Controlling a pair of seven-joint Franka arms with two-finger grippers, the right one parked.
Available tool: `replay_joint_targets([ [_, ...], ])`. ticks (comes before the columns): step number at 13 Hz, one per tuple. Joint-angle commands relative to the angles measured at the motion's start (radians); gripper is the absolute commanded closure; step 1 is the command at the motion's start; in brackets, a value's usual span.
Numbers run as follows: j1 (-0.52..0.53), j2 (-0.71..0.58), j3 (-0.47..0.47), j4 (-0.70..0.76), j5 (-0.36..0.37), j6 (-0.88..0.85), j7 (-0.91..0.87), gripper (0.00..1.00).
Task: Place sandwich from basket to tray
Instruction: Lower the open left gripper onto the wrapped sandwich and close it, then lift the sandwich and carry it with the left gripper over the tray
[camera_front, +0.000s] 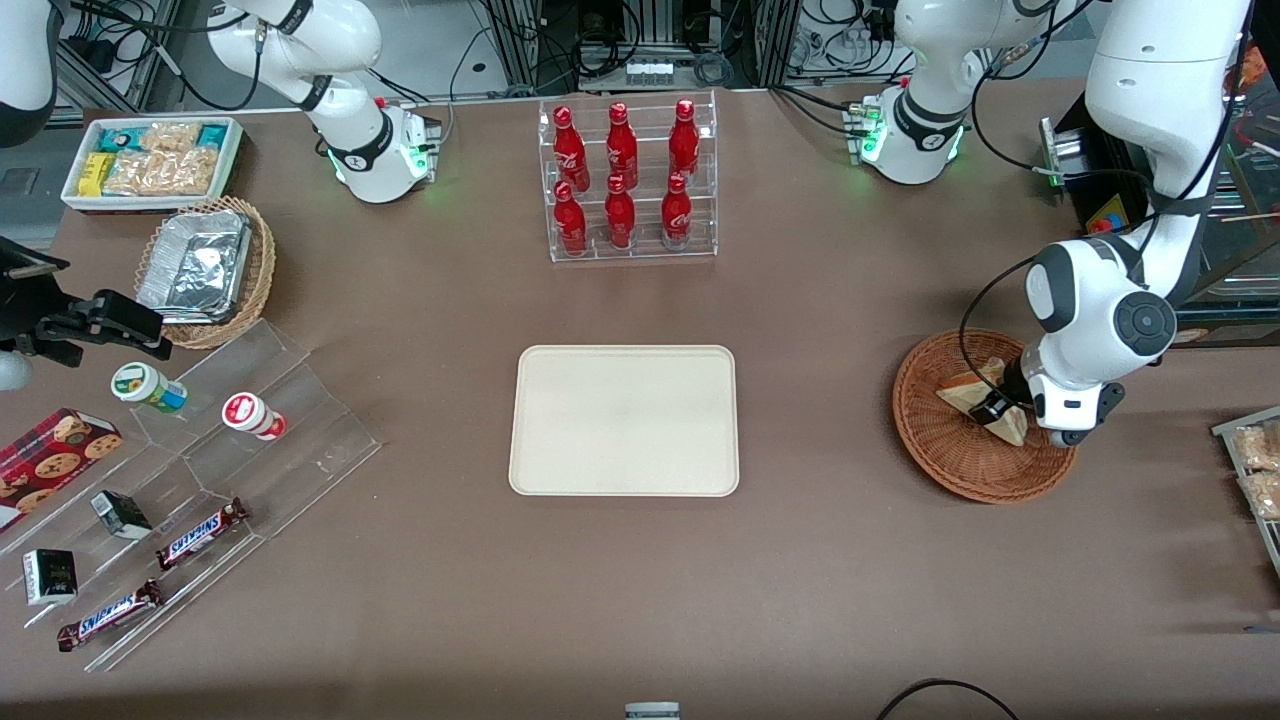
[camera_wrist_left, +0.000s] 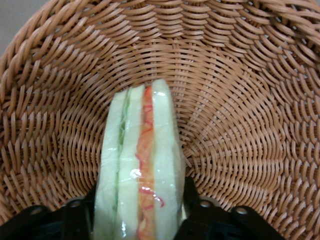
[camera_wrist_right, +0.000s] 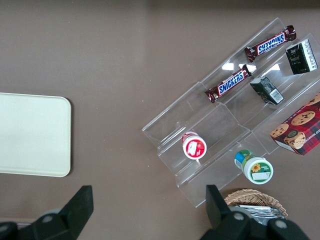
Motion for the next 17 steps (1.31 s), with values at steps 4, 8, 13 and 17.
replay_joint_targets([
  [4,-0.037,-0.122,-0.015,0.053,-0.005,-0.195,-0.021,0.8],
  [8,-0.158,-0.141,-0.016,0.212,0.001,-0.379,-0.004,0.83],
  [13,-0.399,-0.006,-0.016,0.372,0.007,-0.404,-0.001,0.83],
  [17,-0.585,0.139,-0.015,0.505,0.012,-0.389,-0.004,0.85],
])
